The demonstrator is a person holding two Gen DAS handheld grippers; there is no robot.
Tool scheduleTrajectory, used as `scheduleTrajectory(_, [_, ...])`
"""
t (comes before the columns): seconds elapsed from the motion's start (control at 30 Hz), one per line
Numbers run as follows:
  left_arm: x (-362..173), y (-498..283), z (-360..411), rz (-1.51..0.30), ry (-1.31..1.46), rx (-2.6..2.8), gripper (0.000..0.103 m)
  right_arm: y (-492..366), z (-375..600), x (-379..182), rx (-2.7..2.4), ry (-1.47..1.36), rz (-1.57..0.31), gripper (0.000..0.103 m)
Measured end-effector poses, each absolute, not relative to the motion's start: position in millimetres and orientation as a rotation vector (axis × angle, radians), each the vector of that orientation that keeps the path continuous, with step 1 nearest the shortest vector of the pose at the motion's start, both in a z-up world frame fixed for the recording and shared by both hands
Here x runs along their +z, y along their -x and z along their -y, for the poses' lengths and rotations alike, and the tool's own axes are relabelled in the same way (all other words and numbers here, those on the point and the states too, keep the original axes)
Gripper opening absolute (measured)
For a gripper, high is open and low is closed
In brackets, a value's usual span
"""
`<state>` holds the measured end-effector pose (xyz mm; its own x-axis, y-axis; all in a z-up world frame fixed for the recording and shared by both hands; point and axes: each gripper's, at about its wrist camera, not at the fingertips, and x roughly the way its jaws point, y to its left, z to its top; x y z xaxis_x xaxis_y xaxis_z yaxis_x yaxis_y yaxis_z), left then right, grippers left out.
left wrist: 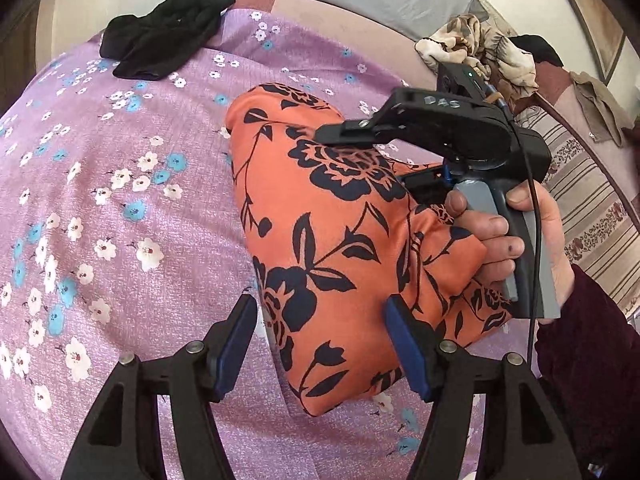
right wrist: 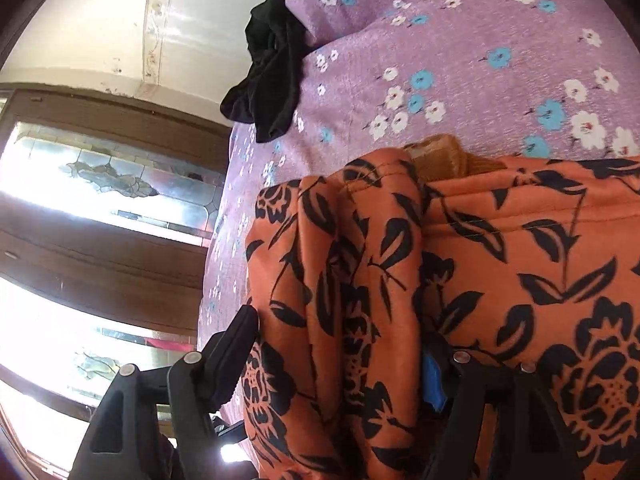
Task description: Fold small clothes
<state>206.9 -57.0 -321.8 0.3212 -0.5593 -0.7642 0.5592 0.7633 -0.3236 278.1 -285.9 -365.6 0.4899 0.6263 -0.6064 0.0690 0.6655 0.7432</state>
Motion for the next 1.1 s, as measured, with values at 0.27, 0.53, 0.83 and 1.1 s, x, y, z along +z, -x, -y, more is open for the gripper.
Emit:
scheduleTrajectory(0.27, [-315,-203,79,-1.007,0.032,-0.812,0.068,-244,290,-314,0.295,-0.65,-0.894,0.014])
scheduleTrajectory(0.53, [-298,-185,144,-0.973,0.043,-0.974,0.072,-180,366,-282,0.147,-0.715,-0.761,0.014])
scheduleTrajectory(0.83, [-322,-157,210,-0.973,-0.182,-0.978,0.073,-159,448,-371,0.003,-0.896,-0.933,0.015])
scheduleTrajectory(1.1, [-315,-149,195,-0.964,-0.199,-0.996,0.075,-161,455,-361,0.101,-0.907,-0.95,0.027])
